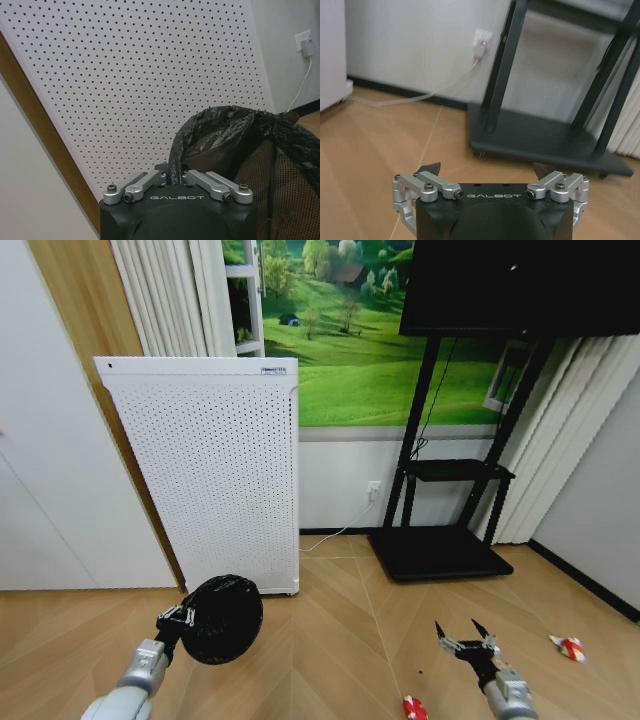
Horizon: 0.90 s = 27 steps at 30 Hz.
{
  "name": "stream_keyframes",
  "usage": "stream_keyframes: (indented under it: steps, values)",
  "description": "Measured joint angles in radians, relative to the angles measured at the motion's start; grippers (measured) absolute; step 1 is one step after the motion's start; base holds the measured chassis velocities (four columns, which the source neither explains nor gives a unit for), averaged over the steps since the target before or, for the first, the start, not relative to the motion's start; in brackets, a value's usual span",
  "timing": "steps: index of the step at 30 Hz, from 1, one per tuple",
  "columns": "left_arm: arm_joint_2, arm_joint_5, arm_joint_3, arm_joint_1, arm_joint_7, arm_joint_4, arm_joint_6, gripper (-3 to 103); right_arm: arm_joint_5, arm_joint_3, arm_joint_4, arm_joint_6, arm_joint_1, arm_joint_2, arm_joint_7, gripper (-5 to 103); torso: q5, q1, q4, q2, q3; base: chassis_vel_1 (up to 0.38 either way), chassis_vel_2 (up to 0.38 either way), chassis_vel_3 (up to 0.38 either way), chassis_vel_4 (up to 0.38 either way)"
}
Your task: Pick up the trash bin and place the garbage on the floor into it.
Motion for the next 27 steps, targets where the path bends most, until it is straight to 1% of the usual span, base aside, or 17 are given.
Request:
stream_keyframes:
  steps: [3, 4, 6, 7, 8, 9, 11, 12, 13, 14, 15, 17, 19, 20, 27]
  values:
    - [0.007, -0.003, 0.001, -0.006, 0.0, 0.008, 0.0, 6, 0.022, -0.066, -0.04, -0.007, -0.021, -0.063, 0.001, 100, -0.0001, 0.0, 0.0001, 0.0, 0.0, 0.0, 0.0, 0.0, 0.0]
    - [0.007, -0.003, 0.001, -0.006, 0.0, 0.008, 0.0, 6, 0.022, -0.066, -0.04, -0.007, -0.021, -0.063, 0.001, 100, -0.0001, 0.0, 0.0001, 0.0, 0.0, 0.0, 0.0, 0.0, 0.0]
    - [0.009, -0.006, 0.001, -0.008, 0.0, 0.015, 0.0, 6, 0.073, -0.111, -0.059, -0.035, -0.033, -0.102, -0.009, 100, 0.0, 0.0, 0.0003, 0.0, 0.0, 0.0, 0.0, 0.0, 0.0]
    - [0.009, -0.006, 0.001, -0.008, 0.0, 0.015, 0.0, 6, 0.073, -0.111, -0.059, -0.035, -0.033, -0.102, -0.009, 100, 0.0, 0.0, 0.0003, 0.0, 0.0, 0.0, 0.0, 0.0, 0.0]
    - [0.009, -0.006, 0.001, -0.008, 0.001, 0.019, 0.0, 6, 0.139, -0.137, -0.06, -0.078, -0.041, -0.12, -0.013, 100, -0.0004, 0.0, 0.0003, 0.0, 0.0, 0.0, 0.0, 0.0, 0.0]
    - [0.008, -0.006, 0.002, -0.008, 0.001, 0.021, 0.0, 6, 0.168, -0.157, -0.061, -0.094, -0.044, -0.129, -0.015, 100, -0.0004, 0.0, 0.0003, 0.0, 0.0, 0.0, 0.0, 0.0, 0.0]
    - [0.008, -0.006, 0.003, -0.009, 0.001, 0.023, 0.0, 6, 0.184, -0.176, -0.067, -0.103, -0.045, -0.136, -0.016, 100, -0.0002, 0.0, 0.0003, 0.0, 0.0, 0.0, 0.0, 0.0, 0.0]
    - [0.007, -0.006, 0.007, -0.012, 0.001, 0.027, 0.0, 6, 0.192, -0.219, -0.088, -0.117, -0.04, -0.145, -0.012, 100, -0.0003, 0.0, 0.0002, 0.0, 0.0, 0.0, 0.0, 0.0, 0.0]
    - [0.007, -0.006, 0.007, -0.012, 0.001, 0.027, 0.0, 6, 0.192, -0.219, -0.088, -0.117, -0.04, -0.145, -0.012, 100, -0.0003, 0.0, 0.0002, 0.0, 0.0, 0.0, 0.0, 0.0, 0.0]
    - [0.007, -0.006, 0.01, -0.015, 0.001, 0.029, 0.0, 6, 0.192, -0.254, -0.11, -0.126, -0.032, -0.147, 0.0, 100, -0.0001, 0.0, 0.0002, 0.0, 0.0, 0.0, 0.0, 0.0, 0.0]
    - [0.007, -0.006, 0.01, -0.015, 0.001, 0.029, 0.0, 6, 0.192, -0.254, -0.11, -0.126, -0.032, -0.147, 0.0, 100, -0.0001, 0.0, 0.0002, 0.0, 0.0, 0.0, 0.0, 0.0, 0.0]
    - [0.007, -0.006, 0.012, -0.02, 0.001, 0.034, 0.003, 6, 0.175, -0.304, -0.147, -0.132, -0.016, -0.144, 0.009, 100, -0.0003, 0.0, 0.0001, 0.0, 0.0, 0.0, 0.0, 0.0, 0.0]
    - [0.007, -0.006, 0.013, -0.022, 0.001, 0.038, 0.003, 6, 0.167, -0.322, -0.163, -0.131, -0.006, -0.139, 0.01, 100, -0.0003, 0.0, 0.0, 0.0, 0.0, 0.0, 0.0, 0.0, 0.0]
    - [0.007, -0.005, 0.014, -0.023, 0.001, 0.043, 0.003, 6, 0.16, -0.348, -0.188, -0.13, 0.012, -0.13, 0.014, 100, -0.0002, 0.0, 0.0002, 0.0, 0.0, 0.0, 0.0, 0.0, 0.0]
    - [0.007, -0.001, 0.022, -0.03, 0.002, 0.056, 0.007, 6, 0.179, -0.426, -0.269, -0.128, 0.093, -0.11, 0.021, 100, -0.0003, 0.0, 0.0003, 0.0, 0.0, 0.0, 0.0, 0.0, 0.0]
